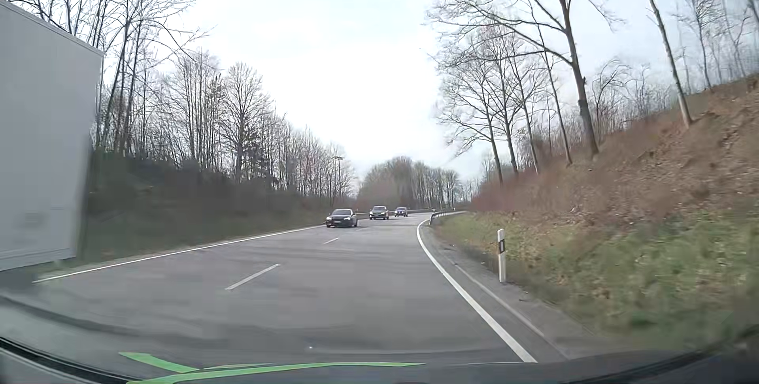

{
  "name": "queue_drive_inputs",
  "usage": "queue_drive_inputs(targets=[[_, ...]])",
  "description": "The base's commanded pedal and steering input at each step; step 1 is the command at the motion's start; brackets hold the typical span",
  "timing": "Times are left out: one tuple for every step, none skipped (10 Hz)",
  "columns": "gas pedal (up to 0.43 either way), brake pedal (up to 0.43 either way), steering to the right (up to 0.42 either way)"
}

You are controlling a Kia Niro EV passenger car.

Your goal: Follow the waypoints while adhering to traffic rules and regulations

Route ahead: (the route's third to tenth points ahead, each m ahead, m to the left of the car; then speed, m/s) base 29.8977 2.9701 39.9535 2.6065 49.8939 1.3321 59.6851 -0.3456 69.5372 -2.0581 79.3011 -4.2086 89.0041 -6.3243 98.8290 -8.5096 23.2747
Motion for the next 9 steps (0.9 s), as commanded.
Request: queue_drive_inputs(targets=[[0.220, 0.000, 0.011], [0.220, 0.000, 0.012], [0.220, 0.000, 0.012], [0.220, 0.000, 0.013], [0.220, 0.000, 0.013], [0.220, 0.000, 0.014], [0.220, 0.000, 0.014], [0.220, 0.000, 0.014], [0.220, 0.000, 0.014]])
